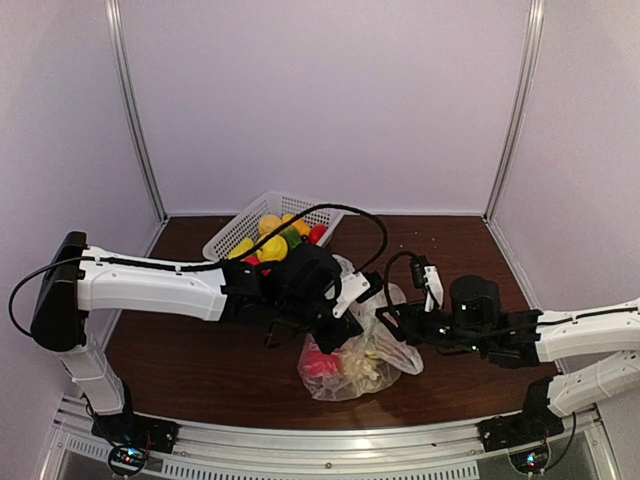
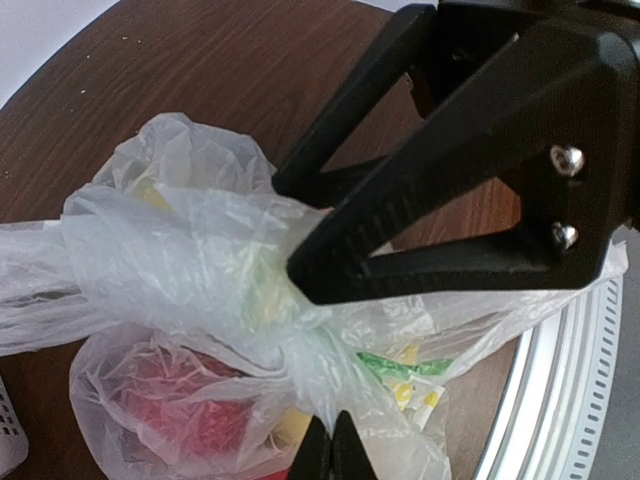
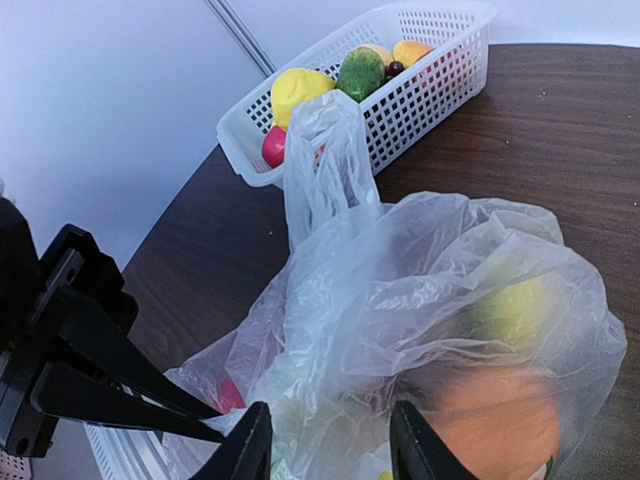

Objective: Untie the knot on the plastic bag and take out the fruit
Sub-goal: Adjust the takeout bag at the center of the board, then untie the bag handles from the takeout bag.

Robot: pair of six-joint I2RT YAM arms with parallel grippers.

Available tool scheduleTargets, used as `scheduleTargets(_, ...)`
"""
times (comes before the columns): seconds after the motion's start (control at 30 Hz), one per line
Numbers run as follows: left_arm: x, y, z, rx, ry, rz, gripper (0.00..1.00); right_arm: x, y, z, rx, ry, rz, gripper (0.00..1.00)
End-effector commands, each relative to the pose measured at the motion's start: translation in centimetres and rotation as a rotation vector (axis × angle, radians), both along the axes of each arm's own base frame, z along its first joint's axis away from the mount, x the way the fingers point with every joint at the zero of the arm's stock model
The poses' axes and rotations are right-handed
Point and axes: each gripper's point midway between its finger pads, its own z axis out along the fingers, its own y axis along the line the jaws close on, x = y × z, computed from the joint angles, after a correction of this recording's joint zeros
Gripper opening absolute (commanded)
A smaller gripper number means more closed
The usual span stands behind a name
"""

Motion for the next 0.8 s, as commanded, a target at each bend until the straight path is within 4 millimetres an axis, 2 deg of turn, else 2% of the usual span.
scheduleTargets(0.0, 0.2, 0.4, 1.3, -0.030, -0.005, 0.014, 0.00, -0.1, 1.1, 0.7, 0.025, -0.015, 0.030, 0.39)
scheduleTargets(0.17, 0.2, 0.4, 1.3, -0.029, -0.006, 0.016, 0.00, -0.1, 1.3, 0.7, 0.035, -0.015, 0.028, 0.20)
scheduleTargets(0.3, 0.3, 0.4, 1.3, -0.030, -0.008, 0.018, 0.00, -0.1, 1.2, 1.2, 0.061, -0.028, 0.028, 0.00)
scheduleTargets(0.5, 0.5, 0.5, 1.6, -0.029, -0.022, 0.029, 0.00, 0.3, -0.1, 1.6, 0.070, -0.044, -0.035, 0.00)
scheduleTargets(0.63, 0.7, 0.8, 2.2, -0.030, -0.044, 0.034, 0.00, 1.2, -2.1, 2.2, 0.045, -0.059, -0.144, 0.00)
scheduleTargets(0.77, 1.8, 1.4, 2.8, -0.030, -0.075, 0.073, 0.00, 1.6, -4.2, 2.6, 0.035, -0.069, -0.228, 0.00)
